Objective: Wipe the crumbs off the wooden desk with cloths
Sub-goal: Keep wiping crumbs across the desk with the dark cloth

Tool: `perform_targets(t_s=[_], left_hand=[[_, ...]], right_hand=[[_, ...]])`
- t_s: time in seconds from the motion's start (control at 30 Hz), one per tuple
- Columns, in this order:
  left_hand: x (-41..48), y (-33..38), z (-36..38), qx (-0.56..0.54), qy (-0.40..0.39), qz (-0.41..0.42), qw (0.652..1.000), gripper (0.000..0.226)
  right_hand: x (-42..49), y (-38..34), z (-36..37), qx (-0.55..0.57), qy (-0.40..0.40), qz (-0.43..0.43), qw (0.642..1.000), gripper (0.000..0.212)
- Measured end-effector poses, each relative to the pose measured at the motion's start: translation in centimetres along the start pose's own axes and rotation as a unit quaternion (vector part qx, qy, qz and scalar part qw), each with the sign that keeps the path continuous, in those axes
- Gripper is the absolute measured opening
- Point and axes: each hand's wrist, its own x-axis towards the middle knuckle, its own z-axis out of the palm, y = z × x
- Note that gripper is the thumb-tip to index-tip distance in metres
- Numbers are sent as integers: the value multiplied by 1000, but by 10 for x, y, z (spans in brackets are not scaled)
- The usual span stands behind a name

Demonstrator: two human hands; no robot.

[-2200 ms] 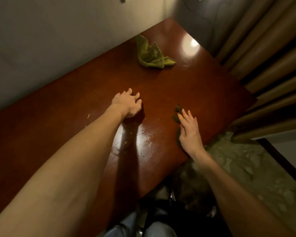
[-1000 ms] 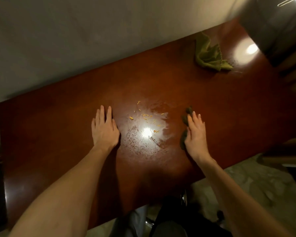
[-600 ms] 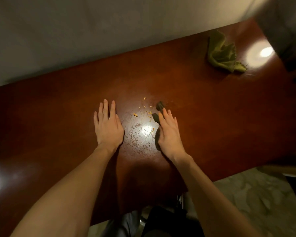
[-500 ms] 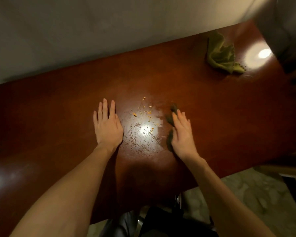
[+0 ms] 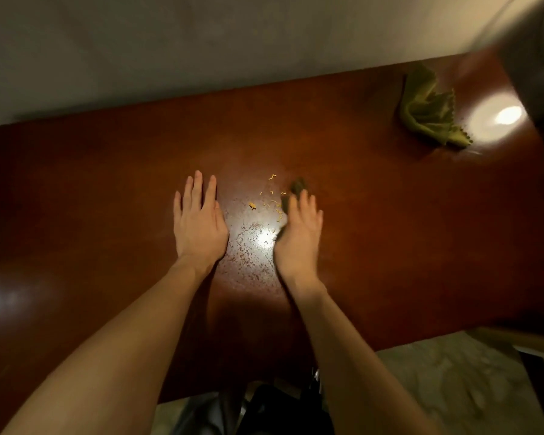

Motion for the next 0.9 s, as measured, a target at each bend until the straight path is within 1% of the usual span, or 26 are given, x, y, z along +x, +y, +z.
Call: perform_targets(t_s=[0.1, 0.2, 0.37, 0.43, 0.53, 0.6, 0.63, 0.7, 0.77, 0.83, 0.9], left_hand=[[0, 1, -2, -4, 1, 0, 1000, 59], [-1, 0, -3, -2, -1, 1, 1000, 58], [-1, 2, -7, -12, -1, -1, 1000, 58], [-1, 4, -7, -7, 0, -5, 1000, 58], [-2, 5, -8, -13, 1, -7, 1000, 58], [-2, 5, -8, -10, 0, -7, 1000, 58], [-1, 5, -7, -8, -1, -8, 1000, 58], [-1, 5, -6, -4, -3, -7, 1000, 59], [-1, 4, -5, -1, 4, -4, 1000, 59], [-1, 3, -5, -9, 8, -1, 1000, 58], [-1, 3, -6, -11, 8, -2, 1000, 57]], right_hand=[[2, -11, 9, 17, -25, -19, 999, 82], [2, 17, -19, 32, -37, -8, 999, 75], [-20, 106, -72, 27, 33, 71, 997, 59], [-46, 117, -72, 10, 62, 100, 993, 59], [-82, 88, -46, 18, 106, 147, 983, 70], [-92, 51, -17, 39, 132, 144, 980, 81], [-91, 31, -3, 50, 137, 143, 979, 81], [-77, -6, 16, 75, 140, 152, 976, 79], [-54, -32, 28, 90, 125, 163, 975, 84], [-34, -42, 33, 95, 108, 165, 976, 88], [-27, -38, 28, 123, 112, 167, 972, 82]])
